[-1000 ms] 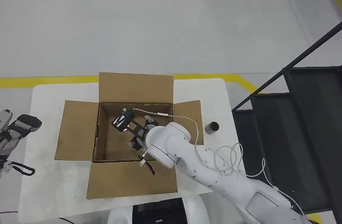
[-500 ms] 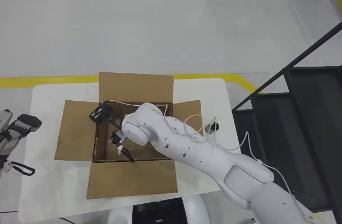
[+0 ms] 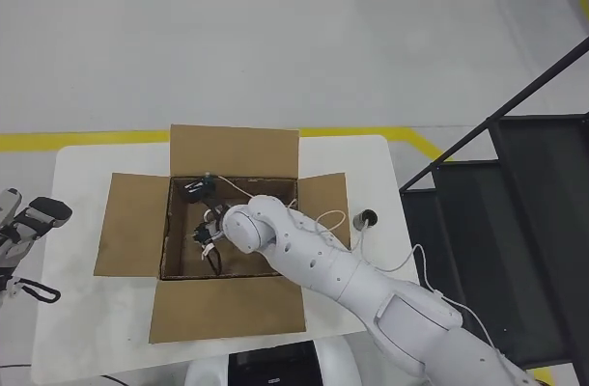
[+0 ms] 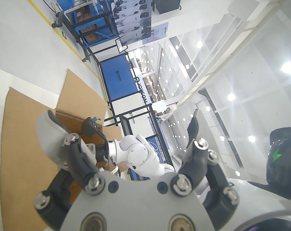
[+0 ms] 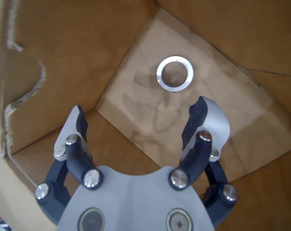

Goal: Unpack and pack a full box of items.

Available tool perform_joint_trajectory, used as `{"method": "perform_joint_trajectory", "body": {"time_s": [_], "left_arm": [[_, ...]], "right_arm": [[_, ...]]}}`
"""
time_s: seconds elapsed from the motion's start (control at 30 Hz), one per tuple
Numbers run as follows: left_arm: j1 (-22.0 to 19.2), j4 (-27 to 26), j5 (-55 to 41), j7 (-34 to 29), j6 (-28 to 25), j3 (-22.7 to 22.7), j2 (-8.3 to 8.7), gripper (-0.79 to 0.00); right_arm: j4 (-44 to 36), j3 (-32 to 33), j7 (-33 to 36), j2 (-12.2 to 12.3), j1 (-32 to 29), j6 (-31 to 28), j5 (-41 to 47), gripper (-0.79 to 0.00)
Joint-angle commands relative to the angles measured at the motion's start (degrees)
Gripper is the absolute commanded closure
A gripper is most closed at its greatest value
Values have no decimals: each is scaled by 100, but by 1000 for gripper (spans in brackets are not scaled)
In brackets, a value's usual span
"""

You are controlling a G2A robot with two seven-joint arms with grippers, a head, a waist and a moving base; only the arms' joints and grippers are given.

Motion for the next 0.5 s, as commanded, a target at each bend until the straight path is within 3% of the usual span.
{"method": "perform_joint_trajectory", "body": {"time_s": [0.0,0.23,0.37,0.47], "left_arm": [[0,0,0,0,0,0,0,-785],[0,0,0,0,0,0,0,-785],[0,0,0,0,0,0,0,-785],[0,0,0,0,0,0,0,-785]], "right_arm": [[-27,51,-48,15,-52,114,-70,-785],[-185,120,-8,24,-167,655,-374,-785],[-195,144,-110,-3,-221,816,-424,-662],[-160,127,-222,-37,-257,929,-470,-514]]}}
